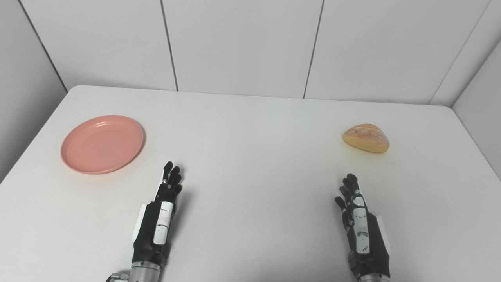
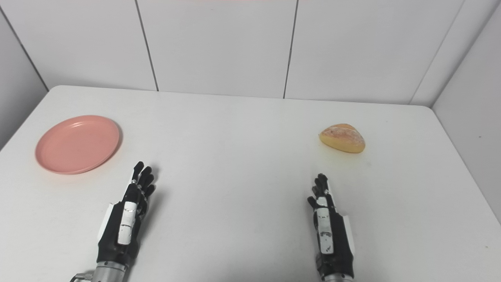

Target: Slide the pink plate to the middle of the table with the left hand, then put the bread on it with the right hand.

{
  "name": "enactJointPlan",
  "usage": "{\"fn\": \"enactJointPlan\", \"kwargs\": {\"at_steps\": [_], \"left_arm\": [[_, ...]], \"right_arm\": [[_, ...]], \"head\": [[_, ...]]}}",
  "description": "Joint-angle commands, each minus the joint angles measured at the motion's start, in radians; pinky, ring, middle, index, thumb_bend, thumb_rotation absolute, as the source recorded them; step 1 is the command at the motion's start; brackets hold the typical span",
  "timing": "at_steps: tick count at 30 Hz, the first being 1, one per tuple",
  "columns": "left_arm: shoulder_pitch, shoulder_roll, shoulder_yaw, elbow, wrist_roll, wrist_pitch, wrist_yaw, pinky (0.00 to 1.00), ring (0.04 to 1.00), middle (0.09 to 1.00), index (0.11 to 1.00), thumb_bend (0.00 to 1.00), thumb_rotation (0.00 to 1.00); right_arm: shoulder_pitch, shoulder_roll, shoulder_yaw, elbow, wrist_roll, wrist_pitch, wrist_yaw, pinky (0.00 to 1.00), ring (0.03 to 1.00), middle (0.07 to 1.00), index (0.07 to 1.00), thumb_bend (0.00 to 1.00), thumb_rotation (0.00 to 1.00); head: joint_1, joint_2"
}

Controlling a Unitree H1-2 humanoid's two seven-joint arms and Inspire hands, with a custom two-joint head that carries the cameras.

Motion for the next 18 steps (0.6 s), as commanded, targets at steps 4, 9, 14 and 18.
{"fn": "enactJointPlan", "kwargs": {"at_steps": [4,9,14,18], "left_arm": [[0.007,-0.035,-0.040,0.024,0.035,-0.050,0.003,1.00,1.000,1.000,1.000,0.77,0.97],[0.007,-0.053,-0.058,0.039,0.059,-0.059,0.019,1.00,1.000,1.000,1.000,0.75,0.98],[0.000,-0.075,-0.077,0.068,0.100,-0.092,0.046,1.00,1.000,1.000,1.000,0.73,0.97],[-0.002,-0.090,-0.085,0.087,0.110,-0.111,0.059,1.00,1.000,1.000,1.000,0.73,0.96]], "right_arm": [[0.006,-0.026,-0.021,0.015,0.040,-0.059,0.032,1.00,0.999,0.990,0.983,0.80,1.00],[0.003,-0.045,-0.037,0.040,0.075,-0.070,0.053,1.00,1.000,1.000,0.988,0.79,1.00],[-0.003,-0.062,-0.058,0.067,0.100,-0.079,0.074,1.00,1.000,1.000,0.999,0.81,1.00],[-0.012,-0.073,-0.068,0.097,0.112,-0.101,0.084,1.00,1.000,1.000,1.000,0.82,1.00]], "head": [[0.037,-0.034],[0.080,-0.057],[0.139,-0.081],[0.173,-0.099]]}}
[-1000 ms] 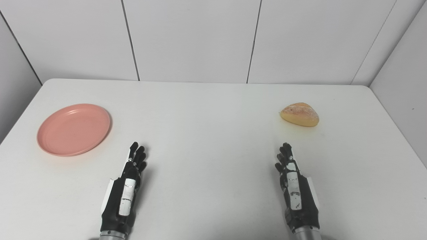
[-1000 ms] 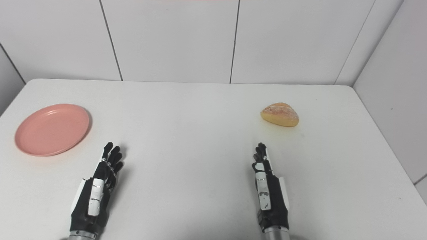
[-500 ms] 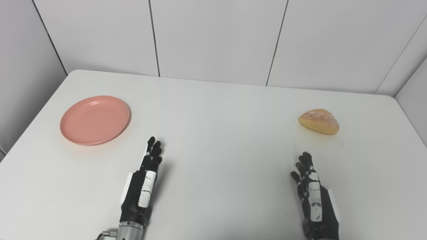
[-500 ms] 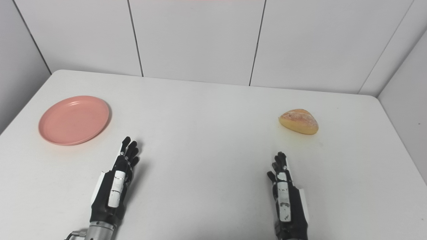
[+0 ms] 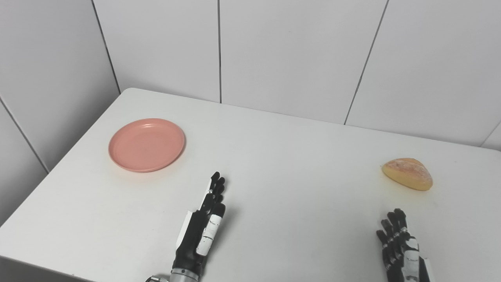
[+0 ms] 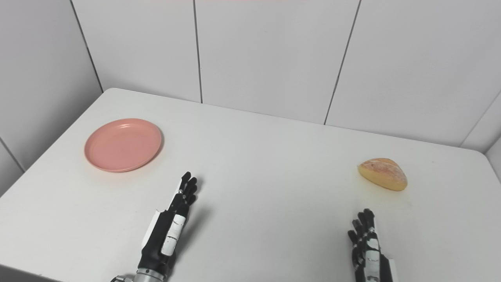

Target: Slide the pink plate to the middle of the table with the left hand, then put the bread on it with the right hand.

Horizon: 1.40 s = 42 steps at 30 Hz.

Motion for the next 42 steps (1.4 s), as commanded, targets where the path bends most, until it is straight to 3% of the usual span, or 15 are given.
{"fn": "enactJointPlan", "kwargs": {"at_steps": [1,9,14,22,28,32,37,40,42], "left_arm": [[-0.006,-0.057,-0.031,0.040,0.010,-0.020,0.009,1.00,1.000,1.000,1.000,0.73,0.95],[-0.026,-0.065,-0.037,0.086,0.046,-0.038,0.035,1.00,0.989,1.000,1.000,0.72,0.97],[-0.036,-0.072,-0.036,0.080,0.017,-0.044,0.030,1.00,1.000,1.000,0.998,0.71,0.97],[-0.074,-0.087,-0.025,-0.004,-0.046,0.025,0.030,1.00,0.978,0.982,0.980,0.71,0.95],[-0.142,-0.084,0.007,-0.062,-0.057,0.101,0.033,1.00,0.947,0.936,0.953,0.78,0.93],[-0.228,-0.048,0.048,-0.108,-0.066,0.168,0.027,0.99,0.928,0.926,0.897,0.88,0.91],[-0.309,0.012,0.092,-0.156,-0.115,0.262,-0.006,0.96,0.936,0.945,0.878,0.93,0.91],[-0.354,0.050,0.119,-0.169,-0.147,0.292,-0.020,0.92,0.886,0.907,0.867,0.93,0.88],[-0.384,0.092,0.128,-0.155,-0.104,0.268,-0.022,0.92,0.863,0.875,0.863,0.91,0.89]], "right_arm": [[-0.006,-0.017,-0.018,0.038,0.008,-0.026,0.009,1.00,1.000,1.000,1.000,0.82,1.00],[-0.024,-0.026,-0.028,0.085,0.009,-0.048,0.019,1.00,1.000,1.000,1.000,0.83,1.00],[-0.016,-0.026,-0.029,0.078,0.011,-0.033,0.019,1.00,1.000,1.000,1.000,0.84,1.00],[0.006,-0.027,-0.030,0.043,0.025,-0.008,0.018,1.00,1.000,1.000,1.000,0.83,1.00],[0.019,-0.017,-0.024,0.025,0.016,-0.004,0.011,1.00,1.000,1.000,1.000,0.83,1.00],[0.026,-0.007,-0.018,0.015,0.014,-0.007,0.009,1.00,1.000,1.000,1.000,0.83,1.00],[0.032,-0.005,-0.012,-0.003,0.009,0.007,0.010,1.00,1.000,1.000,1.000,0.81,1.00],[0.032,-0.002,-0.013,-0.002,0.011,0.004,0.008,1.00,1.000,1.000,1.000,0.81,1.00],[0.030,0.001,-0.013,0.002,0.020,0.000,0.011,1.00,1.000,1.000,1.000,0.82,1.00]], "head": [[0.012,-0.007],[0.023,-0.045],[0.030,-0.050],[0.035,-0.036],[0.033,-0.032],[0.036,-0.033],[0.044,-0.025],[0.037,-0.029],[0.027,-0.034]]}}
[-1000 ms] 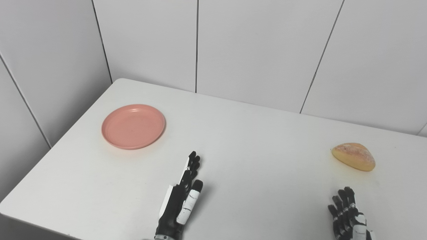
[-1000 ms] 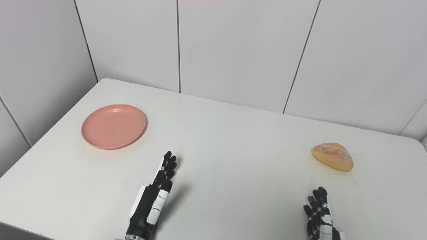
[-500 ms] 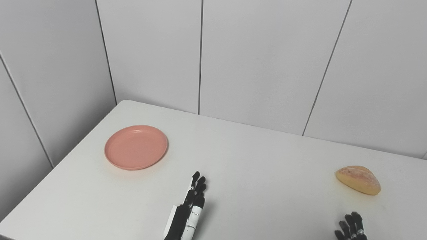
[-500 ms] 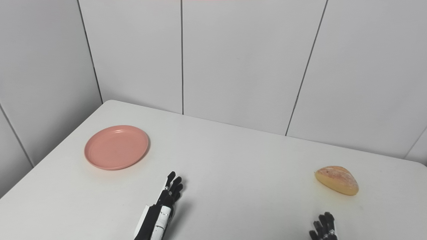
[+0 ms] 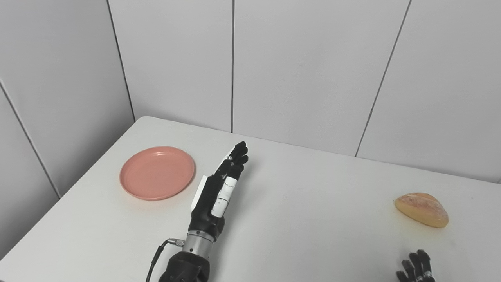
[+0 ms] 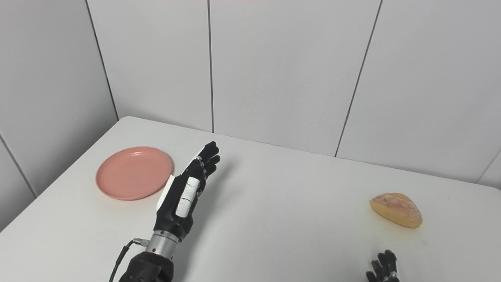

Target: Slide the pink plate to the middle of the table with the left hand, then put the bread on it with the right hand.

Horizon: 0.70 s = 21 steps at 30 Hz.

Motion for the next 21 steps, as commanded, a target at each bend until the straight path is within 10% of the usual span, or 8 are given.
{"fn": "enactJointPlan", "kwargs": {"at_steps": [1,21], "left_arm": [[-0.082,0.043,0.005,-0.011,0.040,-0.045,-0.010,0.92,0.857,0.864,0.859,0.91,0.90],[-0.285,0.285,0.202,0.218,0.010,-0.138,0.003,0.87,0.824,0.811,0.788,0.97,0.85]], "right_arm": [[0.013,-0.004,-0.007,0.008,0.006,0.022,-0.001,1.00,1.000,1.000,1.000,0.82,1.00],[0.008,0.002,-0.009,0.027,0.002,0.031,-0.008,1.00,0.999,0.998,0.985,0.83,1.00]], "head": [[-0.015,-0.005],[-0.013,-0.026]]}}
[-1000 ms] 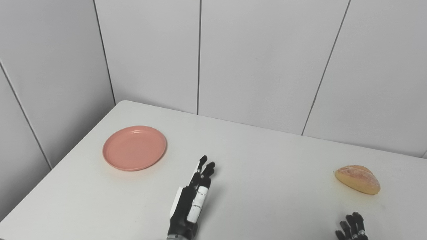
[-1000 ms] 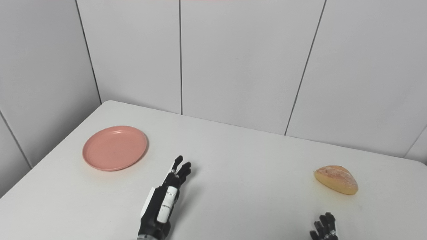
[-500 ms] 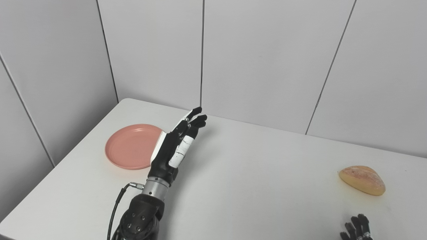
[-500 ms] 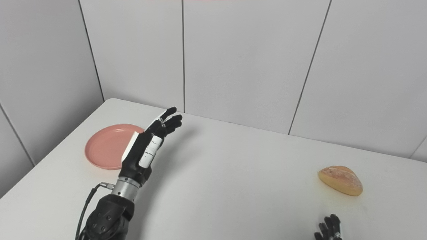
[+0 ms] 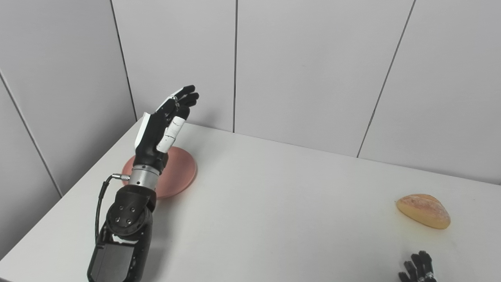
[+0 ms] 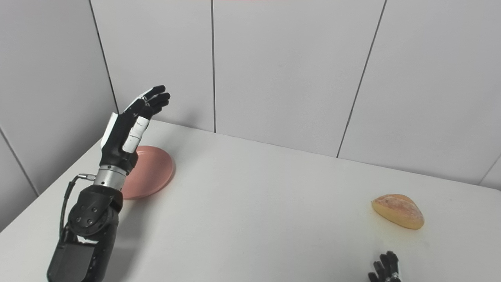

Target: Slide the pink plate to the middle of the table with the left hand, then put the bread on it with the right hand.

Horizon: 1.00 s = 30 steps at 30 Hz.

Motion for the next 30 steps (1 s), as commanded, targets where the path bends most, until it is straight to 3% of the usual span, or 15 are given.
{"fn": "enactJointPlan", "kwargs": {"at_steps": [1,6,10,15,19,30], "left_arm": [[-0.040,0.038,0.018,0.020,0.012,-0.049,0.014,0.89,0.837,0.822,0.794,0.96,0.85],[-0.069,0.099,0.046,0.134,-0.006,-0.091,-0.001,0.89,0.850,0.823,0.813,0.92,0.79],[-0.086,0.140,0.055,0.218,-0.020,-0.133,-0.016,0.89,0.860,0.847,0.839,0.94,0.76],[-0.131,0.187,0.083,0.357,-0.077,-0.175,-0.044,0.88,0.864,0.851,0.835,0.90,0.76],[-0.166,0.205,0.108,0.461,-0.130,-0.202,-0.068,0.84,0.848,0.830,0.823,0.86,0.76],[-0.238,0.245,0.118,0.711,-0.150,-0.268,-0.081,0.79,0.803,0.793,0.824,0.78,0.73]], "right_arm": [[0.012,-0.002,-0.010,0.019,0.004,0.035,-0.008,1.00,0.995,0.995,0.984,0.82,1.00],[0.014,-0.004,-0.011,0.011,0.009,0.041,-0.008,1.00,0.989,0.994,0.984,0.79,1.00],[0.022,-0.005,-0.008,0.010,0.002,0.032,-0.006,1.00,0.989,0.998,0.983,0.80,1.00],[0.023,-0.004,-0.009,0.005,0.004,0.034,-0.007,1.00,0.988,0.998,0.986,0.80,1.00],[0.023,-0.006,-0.012,0.002,0.014,0.035,-0.004,1.00,0.986,0.995,0.978,0.79,1.00],[0.016,-0.014,-0.022,-0.010,0.029,0.049,-0.008,1.00,0.980,0.985,0.929,0.77,1.00]], "head": [[0.001,0.003],[0.006,0.012],[0.008,-0.003],[0.010,0.005],[0.011,0.013],[0.026,0.038]]}}
